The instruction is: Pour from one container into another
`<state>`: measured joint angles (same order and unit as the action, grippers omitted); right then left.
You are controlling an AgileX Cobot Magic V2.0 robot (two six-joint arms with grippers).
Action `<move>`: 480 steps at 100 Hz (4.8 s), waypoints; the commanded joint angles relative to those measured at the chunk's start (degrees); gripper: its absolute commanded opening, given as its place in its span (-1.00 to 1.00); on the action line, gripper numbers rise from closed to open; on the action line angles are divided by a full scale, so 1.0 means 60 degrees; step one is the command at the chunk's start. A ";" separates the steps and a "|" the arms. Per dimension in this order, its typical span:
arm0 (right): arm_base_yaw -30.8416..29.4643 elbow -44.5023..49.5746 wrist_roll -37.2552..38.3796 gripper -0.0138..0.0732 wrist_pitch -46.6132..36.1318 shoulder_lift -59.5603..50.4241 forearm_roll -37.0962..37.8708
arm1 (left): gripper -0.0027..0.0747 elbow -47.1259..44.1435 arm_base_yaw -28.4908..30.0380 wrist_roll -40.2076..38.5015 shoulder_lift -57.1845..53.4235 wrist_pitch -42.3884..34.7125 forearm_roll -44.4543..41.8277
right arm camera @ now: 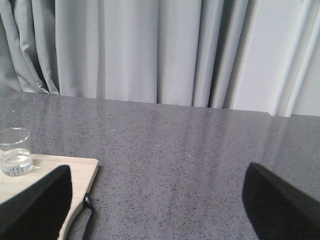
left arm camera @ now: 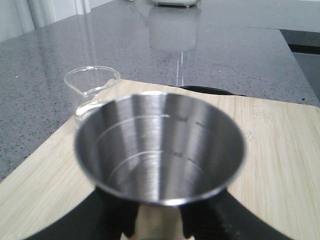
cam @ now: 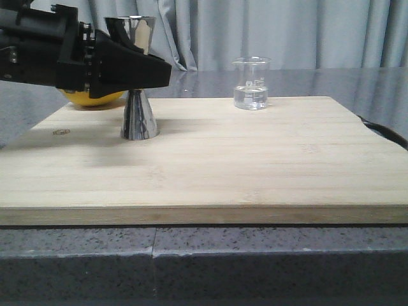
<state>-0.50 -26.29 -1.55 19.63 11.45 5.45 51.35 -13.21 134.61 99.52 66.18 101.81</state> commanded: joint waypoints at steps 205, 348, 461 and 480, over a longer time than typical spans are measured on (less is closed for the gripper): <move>0.3116 -0.1840 -0.0732 0.76 -0.3735 0.7633 -0.0908 | -0.32 0.1592 -0.1743 -0.1400 -0.0384 0.0988 0.0686; 0.2708 -0.3189 0.2941 0.76 -1.0744 1.4127 0.3563 | -0.32 0.1592 -0.1743 -0.1400 -0.0384 0.0973 0.0686; 0.2708 -0.3436 0.3125 -0.01 -1.0268 1.4051 0.3942 | -0.32 0.1592 -0.1743 -0.1400 -0.0384 0.0973 0.0686; 0.2708 -0.3436 0.3125 -0.01 -0.9131 1.2994 0.4442 | -0.32 0.1592 -0.1743 -0.1400 -0.0384 0.0973 0.0686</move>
<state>16.18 -45.25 17.20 -33.72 94.73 31.29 59.13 -23.01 126.51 99.52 66.29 101.17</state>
